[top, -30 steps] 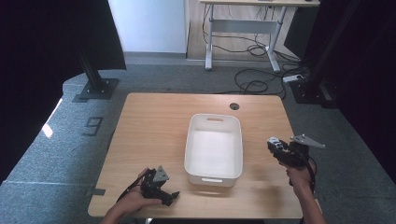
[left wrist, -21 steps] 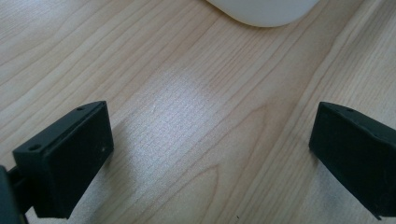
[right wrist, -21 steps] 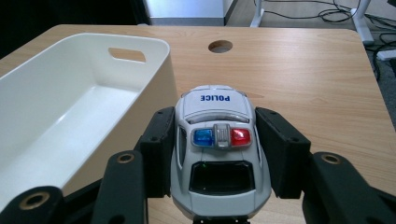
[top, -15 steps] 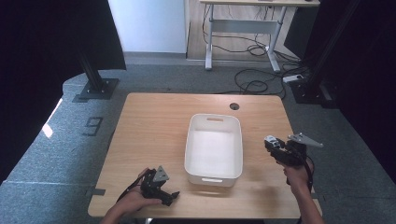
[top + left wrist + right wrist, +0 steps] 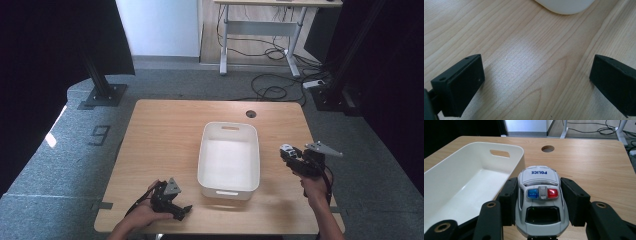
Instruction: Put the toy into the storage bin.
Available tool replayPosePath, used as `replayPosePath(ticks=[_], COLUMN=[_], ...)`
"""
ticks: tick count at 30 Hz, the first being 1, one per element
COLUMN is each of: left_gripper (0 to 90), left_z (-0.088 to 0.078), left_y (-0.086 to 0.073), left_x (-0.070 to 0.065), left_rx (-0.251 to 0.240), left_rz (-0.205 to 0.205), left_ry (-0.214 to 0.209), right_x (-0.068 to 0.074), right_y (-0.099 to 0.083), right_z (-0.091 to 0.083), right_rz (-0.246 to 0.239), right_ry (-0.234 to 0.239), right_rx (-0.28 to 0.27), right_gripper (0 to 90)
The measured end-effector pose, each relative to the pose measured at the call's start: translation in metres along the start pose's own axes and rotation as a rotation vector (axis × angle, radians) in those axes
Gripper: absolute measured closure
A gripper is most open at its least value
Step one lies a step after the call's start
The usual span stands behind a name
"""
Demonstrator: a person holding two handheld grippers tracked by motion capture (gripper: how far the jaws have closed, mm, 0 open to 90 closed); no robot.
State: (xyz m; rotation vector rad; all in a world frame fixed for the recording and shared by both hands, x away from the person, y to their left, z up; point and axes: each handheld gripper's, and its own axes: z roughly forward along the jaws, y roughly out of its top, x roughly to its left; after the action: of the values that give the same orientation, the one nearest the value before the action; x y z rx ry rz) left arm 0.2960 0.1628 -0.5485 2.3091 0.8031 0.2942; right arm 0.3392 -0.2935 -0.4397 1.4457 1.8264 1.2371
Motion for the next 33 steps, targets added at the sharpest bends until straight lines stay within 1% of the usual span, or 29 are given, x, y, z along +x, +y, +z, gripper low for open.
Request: replayPosePath(ticks=[23, 33], left_gripper=[0.0, 0.0], left_z=[0.000, 0.000], left_y=[0.000, 0.000], left_x=[0.000, 0.000], left_rx=[0.000, 0.001], left_rz=[0.002, 0.002], left_ry=[-0.001, -0.002], right_x=[0.015, 0.023], right_y=[0.006, 0.009], right_z=[0.000, 0.001], right_rz=[-0.012, -0.025], right_ry=[0.027, 0.035], right_rx=[-0.016, -0.025], right_gripper=[50.1, 50.1])
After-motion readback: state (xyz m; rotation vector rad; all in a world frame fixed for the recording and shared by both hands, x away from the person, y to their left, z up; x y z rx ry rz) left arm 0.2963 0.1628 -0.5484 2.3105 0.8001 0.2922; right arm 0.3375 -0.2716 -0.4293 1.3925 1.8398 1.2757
